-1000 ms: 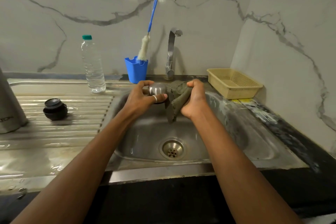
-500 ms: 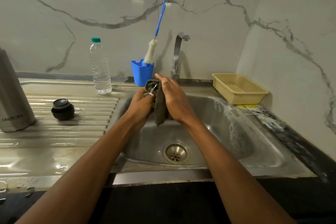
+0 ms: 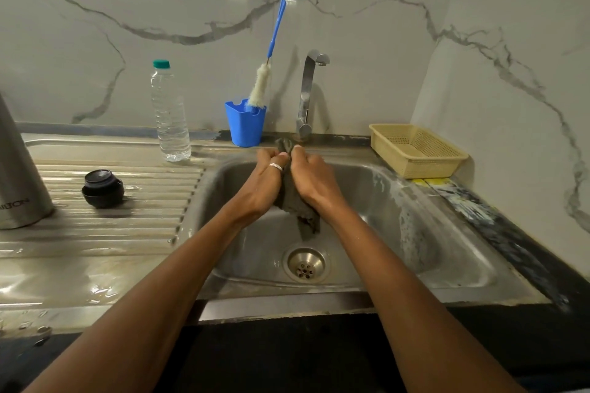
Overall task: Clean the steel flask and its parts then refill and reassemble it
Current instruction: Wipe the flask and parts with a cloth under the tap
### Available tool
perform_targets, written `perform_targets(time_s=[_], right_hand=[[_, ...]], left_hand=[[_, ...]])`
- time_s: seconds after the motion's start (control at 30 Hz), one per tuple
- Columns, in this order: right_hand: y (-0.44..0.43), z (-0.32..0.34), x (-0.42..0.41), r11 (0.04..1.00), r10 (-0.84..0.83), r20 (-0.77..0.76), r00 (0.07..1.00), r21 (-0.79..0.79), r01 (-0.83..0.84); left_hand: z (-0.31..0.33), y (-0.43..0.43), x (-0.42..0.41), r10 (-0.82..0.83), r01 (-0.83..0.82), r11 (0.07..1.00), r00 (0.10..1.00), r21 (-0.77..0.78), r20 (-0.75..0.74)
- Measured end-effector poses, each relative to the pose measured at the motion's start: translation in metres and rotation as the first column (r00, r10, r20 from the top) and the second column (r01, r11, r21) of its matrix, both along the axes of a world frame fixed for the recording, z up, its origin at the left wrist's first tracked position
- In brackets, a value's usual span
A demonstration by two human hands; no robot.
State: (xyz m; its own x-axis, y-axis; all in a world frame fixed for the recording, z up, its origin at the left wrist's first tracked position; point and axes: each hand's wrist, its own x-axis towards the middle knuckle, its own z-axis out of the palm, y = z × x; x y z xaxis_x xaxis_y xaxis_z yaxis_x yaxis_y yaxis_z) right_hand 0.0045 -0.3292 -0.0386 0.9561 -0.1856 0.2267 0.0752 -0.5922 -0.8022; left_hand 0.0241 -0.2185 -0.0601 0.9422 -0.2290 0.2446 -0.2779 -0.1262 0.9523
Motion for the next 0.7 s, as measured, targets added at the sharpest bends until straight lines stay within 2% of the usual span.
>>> perform_targets(time_s=[0.03,0.07,0.1,0.17,0.23,0.27,0.33,0.37,0.43,0.47,0.5,0.57,0.7], right_hand=[[-0.002,0.000,-0.002,1.000,0.000,-0.031,1.000,-0.008,0.000],[-0.001,-0.002,-0.004,0.998,0.008,0.036,0.999,-0.066,-0.005],[-0.001,-0.005,-0.006,0.987,0.028,0.174,0.984,-0.160,0.000],[0.001,-0.013,-0.009,0.927,0.124,0.429,0.895,-0.371,0.050],[0.003,-0.017,-0.006,0.863,0.199,0.535,0.821,-0.492,0.112],[0.004,-0.017,-0.004,0.854,0.202,0.555,0.807,-0.503,0.132],[0.010,-0.015,-0.003,0.902,0.170,0.524,0.834,-0.424,0.083],[0.012,-0.013,-0.003,0.947,0.131,0.452,0.882,-0.319,0.022],[0.011,-0.007,0.000,0.998,0.059,0.176,0.983,-0.008,-0.059],[0.008,-0.006,0.000,0.993,0.046,0.041,0.998,0.105,-0.050],[0.004,-0.005,-0.001,0.989,0.032,-0.035,0.999,0.148,-0.026],[-0.002,-0.003,-0.002,0.986,-0.024,-0.032,0.999,0.162,0.029],[-0.004,0.000,0.002,0.984,-0.138,0.169,0.976,0.135,0.116]], left_hand=[[-0.002,0.000,0.001,0.003,-0.003,1.000,1.000,0.018,-0.001],[-0.003,-0.001,0.003,0.007,-0.008,1.000,1.000,-0.016,-0.028],[-0.002,-0.003,0.004,0.009,-0.017,0.996,0.997,-0.087,-0.083],[0.003,-0.007,0.005,0.008,-0.063,0.964,0.979,-0.258,-0.206],[0.007,-0.005,0.004,-0.018,-0.088,0.931,0.959,-0.355,-0.284],[0.008,-0.003,0.002,-0.020,-0.085,0.930,0.959,-0.357,-0.281],[0.010,0.002,-0.003,0.017,-0.066,0.963,0.983,-0.263,-0.183],[0.009,0.004,-0.002,0.031,-0.051,0.978,0.994,-0.201,-0.106],[0.006,0.006,0.003,0.039,-0.037,0.997,0.999,-0.062,0.035],[0.004,0.006,0.003,0.038,-0.040,0.999,0.996,0.022,0.078],[0.003,0.004,0.004,0.039,-0.049,0.994,0.994,0.095,0.106],[0.001,-0.001,0.004,0.071,-0.085,0.987,0.993,0.138,0.097],[0.009,-0.019,-0.003,0.323,-0.339,0.939,0.926,0.054,0.193]])
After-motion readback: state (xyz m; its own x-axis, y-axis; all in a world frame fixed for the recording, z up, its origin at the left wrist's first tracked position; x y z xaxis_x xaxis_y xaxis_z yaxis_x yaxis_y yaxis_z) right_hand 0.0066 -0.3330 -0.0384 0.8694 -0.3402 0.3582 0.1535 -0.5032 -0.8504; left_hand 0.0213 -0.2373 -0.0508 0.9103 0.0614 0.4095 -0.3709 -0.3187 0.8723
